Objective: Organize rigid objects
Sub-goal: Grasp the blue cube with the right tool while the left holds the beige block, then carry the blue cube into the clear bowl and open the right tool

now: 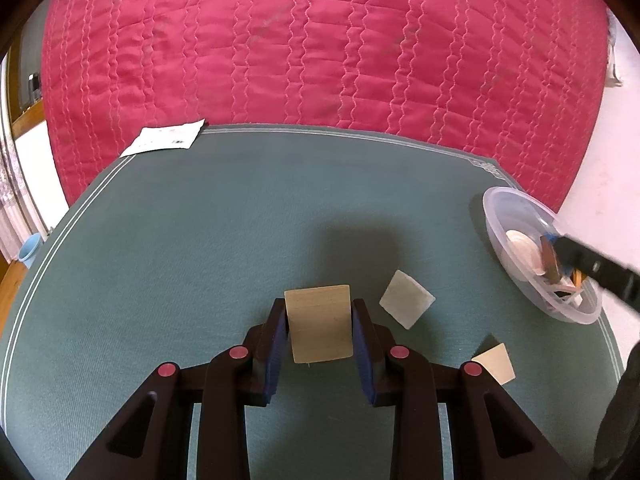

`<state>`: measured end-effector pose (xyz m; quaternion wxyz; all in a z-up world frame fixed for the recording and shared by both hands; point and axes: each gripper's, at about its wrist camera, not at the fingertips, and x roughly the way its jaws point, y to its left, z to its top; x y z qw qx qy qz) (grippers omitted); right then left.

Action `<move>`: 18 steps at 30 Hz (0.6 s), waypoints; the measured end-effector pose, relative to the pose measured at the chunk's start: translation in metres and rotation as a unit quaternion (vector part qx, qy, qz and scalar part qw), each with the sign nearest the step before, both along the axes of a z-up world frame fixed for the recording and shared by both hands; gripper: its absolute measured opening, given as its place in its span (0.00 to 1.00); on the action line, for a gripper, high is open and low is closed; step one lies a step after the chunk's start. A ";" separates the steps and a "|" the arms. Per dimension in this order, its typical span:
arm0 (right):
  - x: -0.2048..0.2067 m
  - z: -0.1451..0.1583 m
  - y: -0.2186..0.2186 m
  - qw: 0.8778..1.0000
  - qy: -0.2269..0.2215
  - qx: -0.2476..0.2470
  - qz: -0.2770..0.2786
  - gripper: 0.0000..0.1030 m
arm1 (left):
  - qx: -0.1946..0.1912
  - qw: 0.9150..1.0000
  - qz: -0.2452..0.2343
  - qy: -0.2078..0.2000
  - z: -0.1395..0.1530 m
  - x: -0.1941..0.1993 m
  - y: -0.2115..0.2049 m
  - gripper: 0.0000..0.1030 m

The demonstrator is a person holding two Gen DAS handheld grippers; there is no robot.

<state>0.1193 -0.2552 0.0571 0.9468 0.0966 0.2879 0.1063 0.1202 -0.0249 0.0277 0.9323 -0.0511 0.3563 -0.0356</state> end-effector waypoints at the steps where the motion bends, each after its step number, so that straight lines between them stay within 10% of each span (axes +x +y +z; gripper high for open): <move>1: 0.000 0.001 -0.007 1.000 -0.001 0.006 -0.010 0.30 | 0.000 1.000 -0.001 -0.001 0.000 -0.001 -0.001 0.32; 18: 0.012 -0.004 -0.064 0.994 0.009 0.049 -0.096 0.30 | 0.000 1.000 -0.008 -0.011 0.005 -0.007 -0.006 0.32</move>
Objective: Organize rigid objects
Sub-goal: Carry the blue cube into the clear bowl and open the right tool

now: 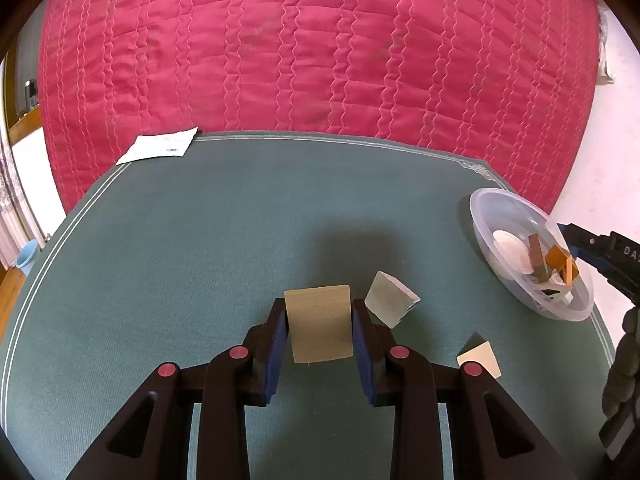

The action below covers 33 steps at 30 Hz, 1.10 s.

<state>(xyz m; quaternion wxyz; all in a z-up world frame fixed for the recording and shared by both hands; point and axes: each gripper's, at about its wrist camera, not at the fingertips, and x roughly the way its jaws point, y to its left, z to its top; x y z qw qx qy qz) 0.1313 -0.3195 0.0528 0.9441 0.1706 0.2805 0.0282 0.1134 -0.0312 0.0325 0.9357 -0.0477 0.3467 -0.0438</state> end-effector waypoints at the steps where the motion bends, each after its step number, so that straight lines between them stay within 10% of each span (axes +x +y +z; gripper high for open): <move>1: 0.000 0.000 -0.001 1.000 0.000 0.001 -0.001 0.30 | 0.000 1.000 0.000 -0.001 0.000 0.000 0.000 0.32; 9: 0.000 -0.005 -0.018 0.999 0.000 0.034 -0.023 0.32 | 0.002 1.000 -0.003 -0.003 0.002 -0.002 -0.002 0.32; 12: 0.000 -0.006 -0.026 0.998 0.000 0.050 -0.040 0.53 | 0.003 1.000 -0.004 -0.003 0.002 -0.002 -0.003 0.32; 33: -0.006 -0.007 -0.040 0.991 -0.013 0.026 -0.128 0.53 | 0.002 0.999 -0.038 -0.012 0.013 -0.009 -0.031 0.32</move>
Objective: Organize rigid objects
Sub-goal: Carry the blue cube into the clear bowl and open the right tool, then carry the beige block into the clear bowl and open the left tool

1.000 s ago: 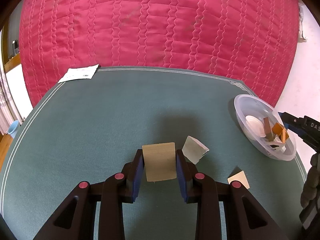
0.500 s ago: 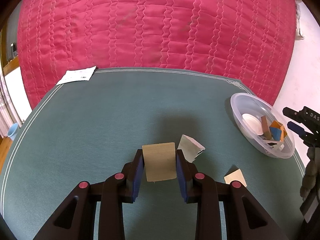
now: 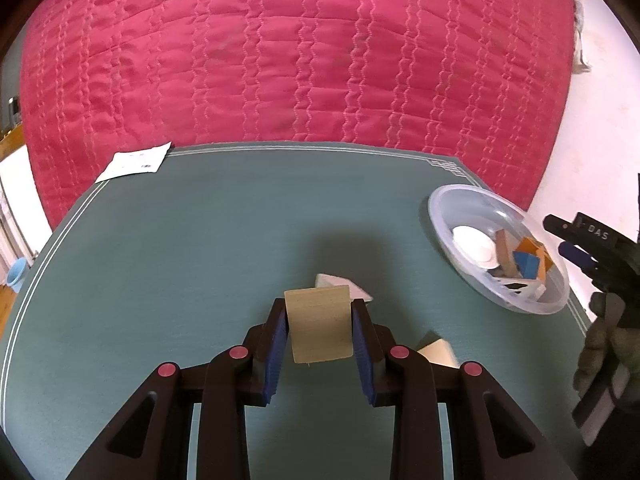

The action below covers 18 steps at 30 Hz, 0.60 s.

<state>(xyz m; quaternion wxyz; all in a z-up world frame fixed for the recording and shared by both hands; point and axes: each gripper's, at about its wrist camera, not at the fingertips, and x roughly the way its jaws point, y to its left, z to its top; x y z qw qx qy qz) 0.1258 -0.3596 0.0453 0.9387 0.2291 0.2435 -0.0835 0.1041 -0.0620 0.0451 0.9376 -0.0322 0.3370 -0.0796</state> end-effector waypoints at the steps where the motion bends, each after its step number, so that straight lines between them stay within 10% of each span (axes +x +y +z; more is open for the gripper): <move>1: -0.001 0.000 0.000 1.000 -0.001 -0.001 -0.002 0.53 | -0.001 1.000 -0.004 0.001 0.002 0.000 -0.003 0.32; 18: -0.006 0.004 -0.013 0.999 -0.012 0.020 -0.027 0.53 | 0.006 0.993 -0.112 -0.025 0.031 0.013 -0.092 0.32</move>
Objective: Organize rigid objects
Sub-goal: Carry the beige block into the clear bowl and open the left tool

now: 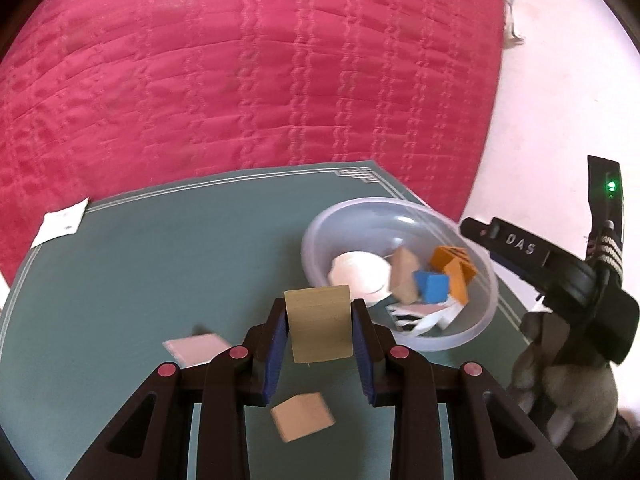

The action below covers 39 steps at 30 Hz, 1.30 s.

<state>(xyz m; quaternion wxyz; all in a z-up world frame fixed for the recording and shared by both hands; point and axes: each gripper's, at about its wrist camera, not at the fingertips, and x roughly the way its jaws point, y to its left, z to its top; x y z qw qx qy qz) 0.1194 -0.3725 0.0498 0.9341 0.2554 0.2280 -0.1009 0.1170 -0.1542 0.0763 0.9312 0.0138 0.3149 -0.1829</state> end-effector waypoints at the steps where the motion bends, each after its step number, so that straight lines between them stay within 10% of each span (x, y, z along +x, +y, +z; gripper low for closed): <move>1: 0.000 0.000 0.000 1.000 0.001 0.003 0.000 0.53 | -0.001 1.000 -0.005 0.001 0.000 0.002 -0.005 0.32; 14: 0.000 0.000 -0.006 1.000 -0.002 0.014 -0.008 0.53 | 0.007 0.999 -0.053 0.007 -0.008 0.029 -0.056 0.33; 16: 0.000 0.000 -0.005 1.000 -0.002 0.013 -0.006 0.53 | 0.006 0.999 -0.051 0.008 -0.010 0.030 -0.056 0.52; 39: -0.001 0.004 0.013 1.000 -0.006 -0.012 0.022 0.53 | -0.039 0.995 0.094 -0.015 0.004 0.013 0.061 0.72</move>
